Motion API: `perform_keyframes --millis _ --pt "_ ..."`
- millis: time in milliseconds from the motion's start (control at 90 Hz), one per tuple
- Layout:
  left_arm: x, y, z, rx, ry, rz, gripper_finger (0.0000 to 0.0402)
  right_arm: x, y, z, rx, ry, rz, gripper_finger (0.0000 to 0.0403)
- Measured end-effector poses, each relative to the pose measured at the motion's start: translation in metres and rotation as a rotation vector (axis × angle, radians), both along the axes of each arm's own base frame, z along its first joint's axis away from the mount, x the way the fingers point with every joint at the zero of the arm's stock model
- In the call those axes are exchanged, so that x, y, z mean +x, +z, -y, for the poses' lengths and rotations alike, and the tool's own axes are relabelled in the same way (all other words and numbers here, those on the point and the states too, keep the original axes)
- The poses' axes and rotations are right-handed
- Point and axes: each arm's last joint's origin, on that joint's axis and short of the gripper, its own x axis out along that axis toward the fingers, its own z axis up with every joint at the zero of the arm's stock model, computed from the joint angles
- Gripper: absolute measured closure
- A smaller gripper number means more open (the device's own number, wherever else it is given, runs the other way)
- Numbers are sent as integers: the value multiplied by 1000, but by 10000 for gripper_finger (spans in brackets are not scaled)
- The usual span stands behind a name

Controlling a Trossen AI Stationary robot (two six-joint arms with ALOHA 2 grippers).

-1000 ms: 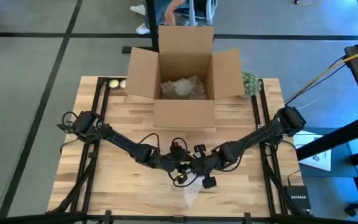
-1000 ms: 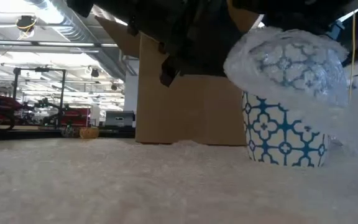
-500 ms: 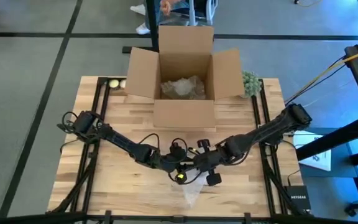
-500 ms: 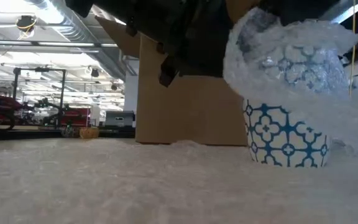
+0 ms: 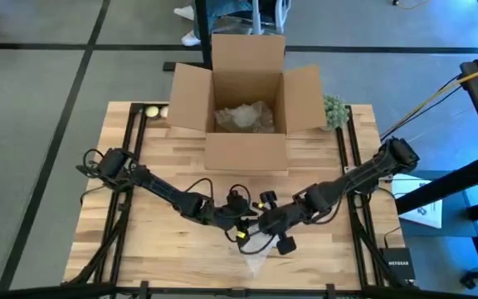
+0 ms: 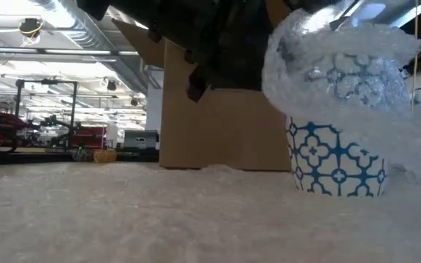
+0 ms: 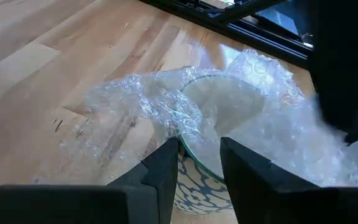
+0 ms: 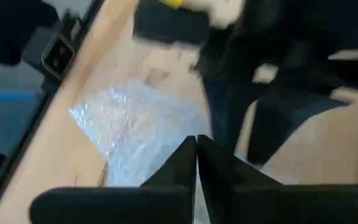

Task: Wrap mug
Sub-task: Wrap the mug with the bubble wrap

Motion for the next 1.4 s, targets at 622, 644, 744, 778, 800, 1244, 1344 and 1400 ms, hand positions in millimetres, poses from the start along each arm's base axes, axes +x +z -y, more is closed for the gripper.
perform_keyframes --millis 622,644,744,778,800,1244,1344,1400 --pt "0 0 0 1 -1 -3 298 11 -32 -5 -85 -5 -152 402" --pt "0 0 0 1 -1 -3 298 10 -24 -5 -74 -5 -131 402" --pt "0 0 0 0 -1 -4 298 0 1 -3 -51 -9 -92 402" --pt "0 0 0 0 -1 -3 298 -4 7 -3 -48 -6 -86 402" --pt "0 0 0 0 -1 -3 298 -6 9 -2 -49 -6 -87 402" --pt "0 0 0 -3 1 1 298 -26 -23 7 -13 -86 -103 402" --pt "0 0 0 -3 1 1 298 -22 -22 6 -4 -89 -60 402" --pt "0 0 0 -3 1 1 298 -21 -17 5 -3 -83 -44 402"
